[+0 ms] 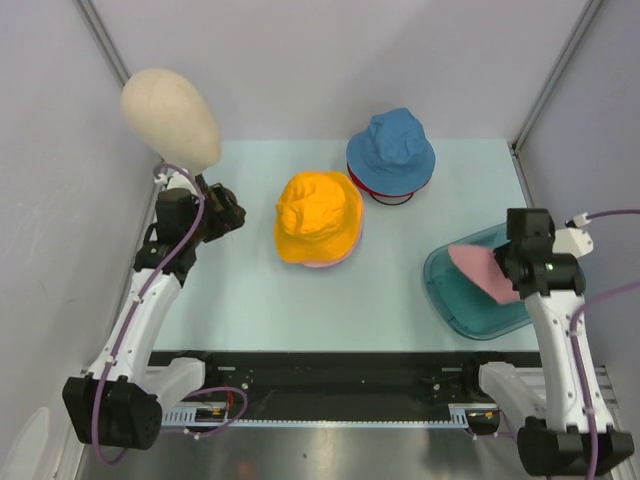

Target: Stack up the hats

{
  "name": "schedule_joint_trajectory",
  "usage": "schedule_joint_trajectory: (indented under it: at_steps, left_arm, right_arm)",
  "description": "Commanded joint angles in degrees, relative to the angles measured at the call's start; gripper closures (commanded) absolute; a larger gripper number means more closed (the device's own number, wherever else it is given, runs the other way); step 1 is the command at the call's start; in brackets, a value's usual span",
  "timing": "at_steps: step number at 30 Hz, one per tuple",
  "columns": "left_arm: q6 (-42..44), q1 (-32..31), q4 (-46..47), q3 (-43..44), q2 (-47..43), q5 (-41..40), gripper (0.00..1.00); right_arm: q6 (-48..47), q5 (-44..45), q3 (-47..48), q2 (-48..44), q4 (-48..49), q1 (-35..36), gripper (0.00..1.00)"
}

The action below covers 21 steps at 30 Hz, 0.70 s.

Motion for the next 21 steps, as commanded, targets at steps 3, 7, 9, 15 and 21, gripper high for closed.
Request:
schedule_joint_trajectory:
  at_steps: [3, 7, 9, 15, 21]
  left_arm:
    - [2.3, -0.6, 1.7, 6.9, -0.1, 2.5, 0.00]
    - [3.6, -1.1, 2.0, 7.4, -1.4, 4.3, 0.02]
    - [4.2, -1.1, 1.4, 8.0, -1.6, 5.5, 0.02]
    - [5.0, -1.1, 0.3, 10.2, -0.9, 14.1, 0.00]
    - [3.0, -1.1, 2.3, 15.1, -2.2, 22.3, 0.00]
  right_arm:
    - [-24.6, -12.3, 5.1, -11.2, 31.3, -0.2, 1.00]
    - [-28.5, -18.0, 10.0, -7.3, 36.4, 2.0, 1.00]
    - [-31.4, -20.5, 12.5, -5.4, 39.7, 6.3, 1.00]
    - [-43.1, -17.3, 24.1, 8.3, 43.4, 24.3, 1.00]
    - [-49.6, -27.7, 33.2, 18.4, 52.1, 35.2, 1.00]
